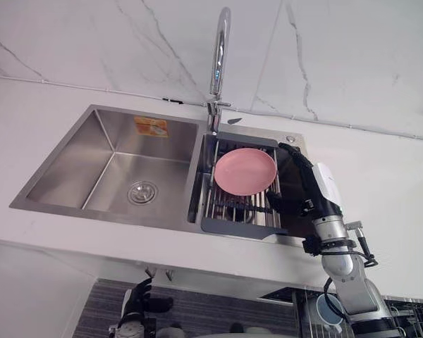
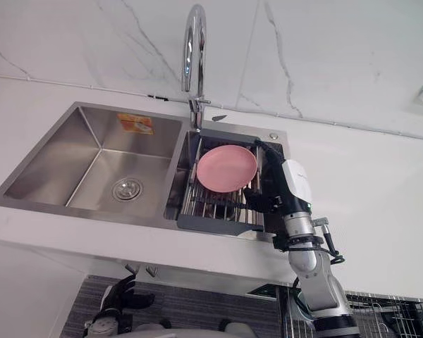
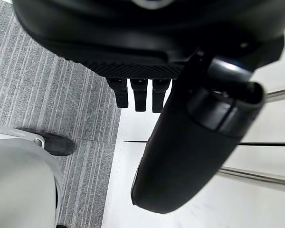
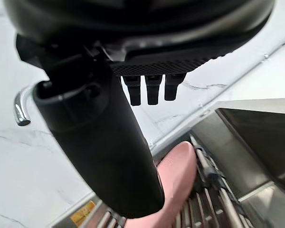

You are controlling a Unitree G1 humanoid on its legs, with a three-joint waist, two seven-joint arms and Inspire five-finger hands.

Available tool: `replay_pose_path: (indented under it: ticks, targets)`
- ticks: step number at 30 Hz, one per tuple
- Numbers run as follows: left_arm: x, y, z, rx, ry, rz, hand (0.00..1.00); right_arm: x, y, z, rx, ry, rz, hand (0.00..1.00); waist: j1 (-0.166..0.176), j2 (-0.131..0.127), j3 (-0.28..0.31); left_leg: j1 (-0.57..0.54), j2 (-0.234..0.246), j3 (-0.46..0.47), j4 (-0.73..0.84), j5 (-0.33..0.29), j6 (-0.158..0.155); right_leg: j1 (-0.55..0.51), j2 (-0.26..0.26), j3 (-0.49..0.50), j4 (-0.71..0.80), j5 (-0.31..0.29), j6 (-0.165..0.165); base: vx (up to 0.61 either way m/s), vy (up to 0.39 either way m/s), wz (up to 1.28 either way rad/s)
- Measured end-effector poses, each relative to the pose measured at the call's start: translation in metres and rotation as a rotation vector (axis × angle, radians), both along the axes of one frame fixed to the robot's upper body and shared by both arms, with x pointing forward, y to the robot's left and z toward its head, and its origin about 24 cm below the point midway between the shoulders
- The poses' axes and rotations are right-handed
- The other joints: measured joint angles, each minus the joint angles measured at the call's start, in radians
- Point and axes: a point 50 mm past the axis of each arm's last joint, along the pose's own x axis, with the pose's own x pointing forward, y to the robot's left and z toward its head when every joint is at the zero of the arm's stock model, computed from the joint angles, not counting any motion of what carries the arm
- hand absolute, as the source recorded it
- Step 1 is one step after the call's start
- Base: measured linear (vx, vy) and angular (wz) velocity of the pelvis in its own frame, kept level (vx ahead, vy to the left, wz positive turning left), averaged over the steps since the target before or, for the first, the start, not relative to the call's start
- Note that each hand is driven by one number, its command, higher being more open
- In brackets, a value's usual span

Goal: Walk over to the sink, pick up the cup, carry it to the dishwasher, place the cup inside the dishwasher, then close the dishwasher door

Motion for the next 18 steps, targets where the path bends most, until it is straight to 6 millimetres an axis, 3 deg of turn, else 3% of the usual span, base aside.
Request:
replay_pose_path:
  ticks: [11, 18]
  targets:
    - [0.002, -0.002, 0.000, 0.015, 0.004, -0.060, 0.90, 0.014, -0.004, -0.013, -0.135, 0.075, 0.018, 0.90, -0.001, 0.006, -0.004, -0.036, -0.013, -0.008, -0.001, 0.015, 0.000, -0.017, -0.005, -0.020, -0.026, 0.012, 0.004, 0.01, 0.000, 0.05]
    - [0.003, -0.003, 0.001, 0.014, -0.002, -0.065, 0.90, 0.027, -0.008, -0.008, -0.191, 0.070, 0.006, 0.90, 0.001, 0.006, -0.004, -0.046, -0.019, -0.023, -0.001, 0.020, 0.001, -0.016, -0.019, -0.036, -0.034, 0.015, 0.008, 0.02, 0.020, 0.07]
